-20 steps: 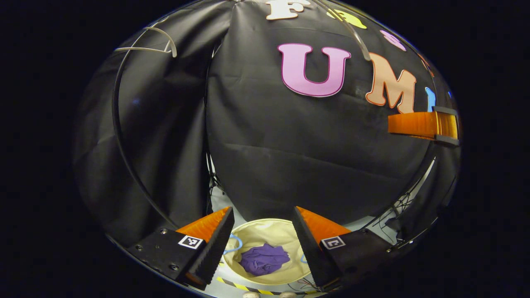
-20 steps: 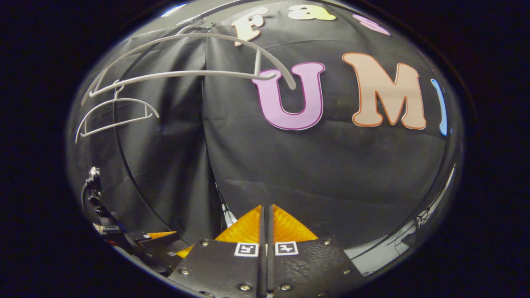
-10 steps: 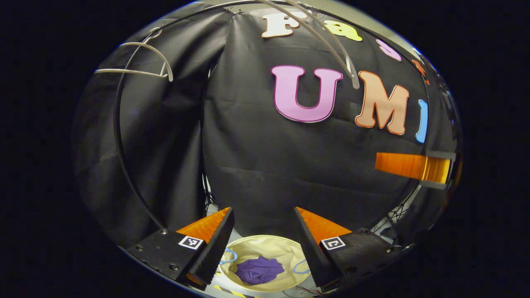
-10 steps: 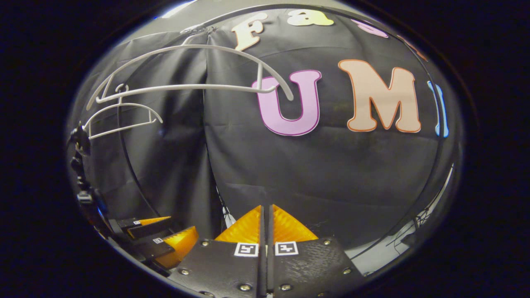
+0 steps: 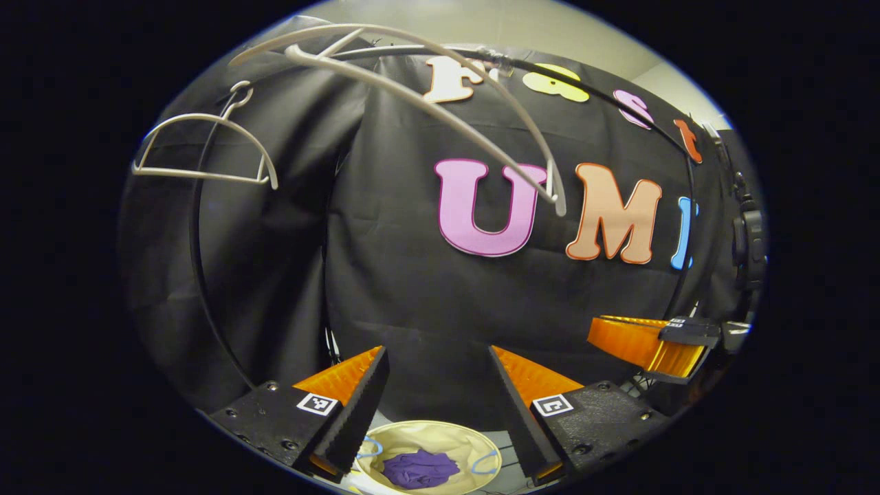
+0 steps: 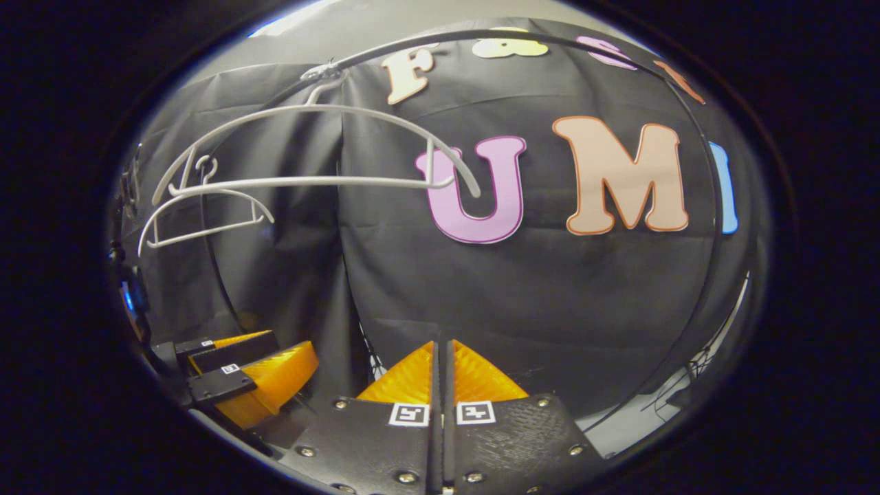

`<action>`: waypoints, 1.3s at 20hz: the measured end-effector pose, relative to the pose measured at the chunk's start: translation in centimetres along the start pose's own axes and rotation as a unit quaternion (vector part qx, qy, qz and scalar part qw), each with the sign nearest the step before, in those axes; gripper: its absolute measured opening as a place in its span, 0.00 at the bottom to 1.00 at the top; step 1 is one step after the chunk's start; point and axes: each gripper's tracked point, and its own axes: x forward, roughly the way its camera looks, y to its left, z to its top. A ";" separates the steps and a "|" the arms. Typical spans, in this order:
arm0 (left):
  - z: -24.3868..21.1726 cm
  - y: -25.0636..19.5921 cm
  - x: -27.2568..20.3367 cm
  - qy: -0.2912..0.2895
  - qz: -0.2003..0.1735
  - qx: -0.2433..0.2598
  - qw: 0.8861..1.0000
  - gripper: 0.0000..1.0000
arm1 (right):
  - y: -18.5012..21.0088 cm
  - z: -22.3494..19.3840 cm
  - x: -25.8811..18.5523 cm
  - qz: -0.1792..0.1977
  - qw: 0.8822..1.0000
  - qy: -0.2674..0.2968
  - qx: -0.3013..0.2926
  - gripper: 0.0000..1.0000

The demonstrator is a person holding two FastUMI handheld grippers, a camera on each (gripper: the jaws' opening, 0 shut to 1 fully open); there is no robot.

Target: Grasp the clothes on the hanger with both hands and then place them into the laundry hamper below.

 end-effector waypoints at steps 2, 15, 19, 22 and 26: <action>1.7 -0.4 -0.6 -0.013 -0.002 0.004 1.000 0.82 | 0.0 1.4 -0.9 -0.003 1.000 -0.012 0.000 0.01; 11.9 -3.4 -3.2 -0.056 -0.038 -0.013 0.998 0.82 | -1.3 11.3 -5.1 -0.032 0.996 -0.084 -0.002 0.01; 14.0 -3.7 -4.5 -0.068 -0.039 0.000 0.997 0.82 | -1.4 13.2 -6.7 -0.035 0.994 -0.101 0.002 0.01; 15.1 -4.5 -5.4 -0.076 -0.048 0.003 0.996 0.82 | -1.3 14.8 -8.2 -0.035 0.992 -0.120 0.002 0.10; 15.8 -5.0 -6.4 -0.081 -0.055 0.005 0.995 0.82 | -1.1 16.3 -10.0 -0.038 0.990 -0.138 0.001 0.42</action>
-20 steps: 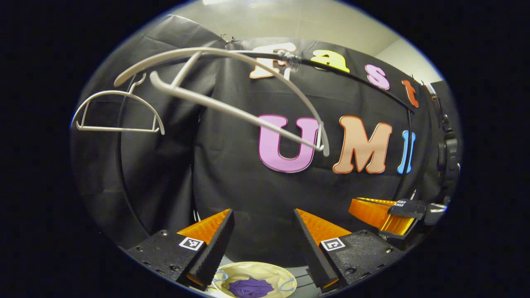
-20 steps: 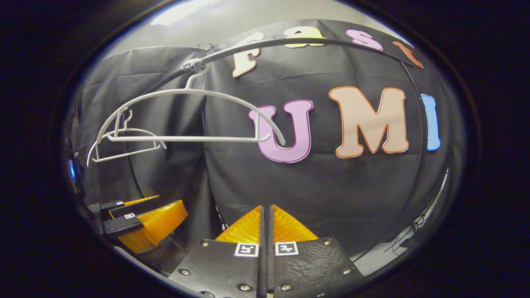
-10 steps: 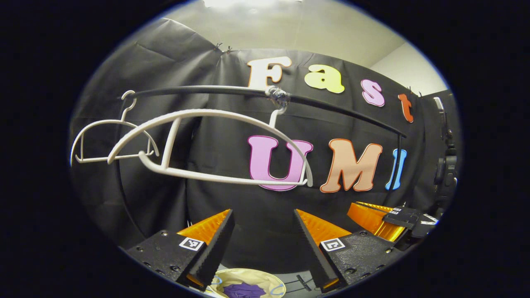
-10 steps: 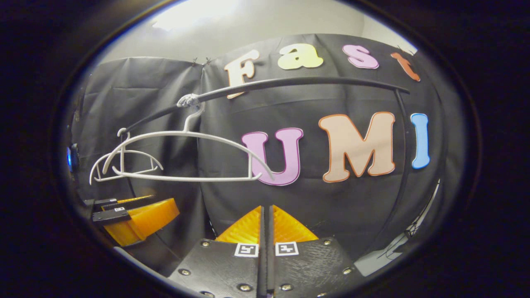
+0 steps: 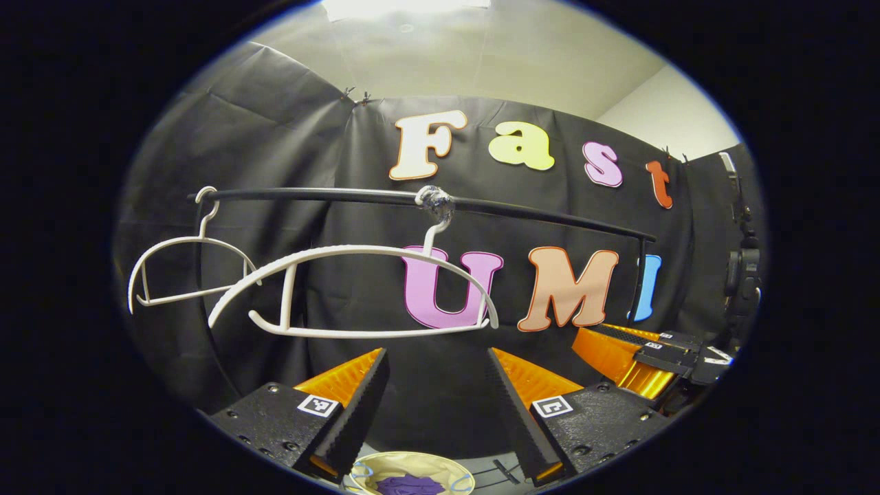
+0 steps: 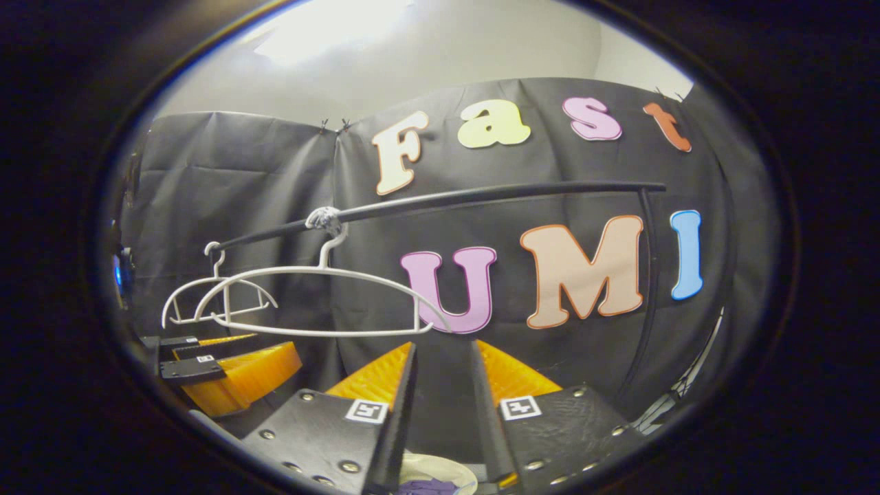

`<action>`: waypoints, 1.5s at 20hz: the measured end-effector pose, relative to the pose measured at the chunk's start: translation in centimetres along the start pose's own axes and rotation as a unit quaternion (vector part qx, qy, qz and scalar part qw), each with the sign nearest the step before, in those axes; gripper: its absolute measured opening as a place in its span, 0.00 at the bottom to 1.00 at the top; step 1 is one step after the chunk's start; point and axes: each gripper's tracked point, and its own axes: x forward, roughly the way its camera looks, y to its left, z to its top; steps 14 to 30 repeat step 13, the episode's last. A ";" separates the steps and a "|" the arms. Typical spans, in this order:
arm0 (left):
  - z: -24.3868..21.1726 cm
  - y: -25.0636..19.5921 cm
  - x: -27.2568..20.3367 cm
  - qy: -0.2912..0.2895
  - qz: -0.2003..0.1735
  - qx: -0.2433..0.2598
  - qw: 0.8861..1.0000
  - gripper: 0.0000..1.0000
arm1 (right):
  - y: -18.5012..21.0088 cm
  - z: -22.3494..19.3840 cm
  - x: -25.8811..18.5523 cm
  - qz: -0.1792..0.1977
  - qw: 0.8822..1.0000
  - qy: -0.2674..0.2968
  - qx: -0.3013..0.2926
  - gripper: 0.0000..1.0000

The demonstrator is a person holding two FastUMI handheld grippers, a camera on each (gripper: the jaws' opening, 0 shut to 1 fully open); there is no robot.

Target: Grasp the clothes on the hanger with both hands and then place them into the laundry hamper below.

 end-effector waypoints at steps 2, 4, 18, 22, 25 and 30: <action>0.5 0.0 -0.2 -0.006 0.003 0.009 1.000 0.83 | 0.0 0.8 -0.6 -0.002 1.000 -0.012 0.003 0.61; 0.4 -0.2 -0.5 -0.002 -0.001 0.014 1.000 0.87 | -0.2 1.1 -1.1 -0.007 1.000 -0.012 0.004 0.76; 2.0 -2.1 -1.5 -0.026 -0.038 0.058 0.997 0.92 | -1.7 2.5 -4.8 -0.058 0.997 -0.031 -0.034 0.96; 2.0 -2.1 -1.5 -0.026 -0.038 0.058 0.997 0.92 | -1.7 2.5 -4.8 -0.058 0.997 -0.031 -0.034 0.96; 2.0 -2.1 -1.5 -0.026 -0.038 0.058 0.997 0.92 | -1.7 2.5 -4.8 -0.058 0.997 -0.031 -0.034 0.96; 2.0 -2.1 -1.5 -0.026 -0.038 0.058 0.997 0.92 | -1.7 2.5 -4.8 -0.058 0.997 -0.031 -0.034 0.96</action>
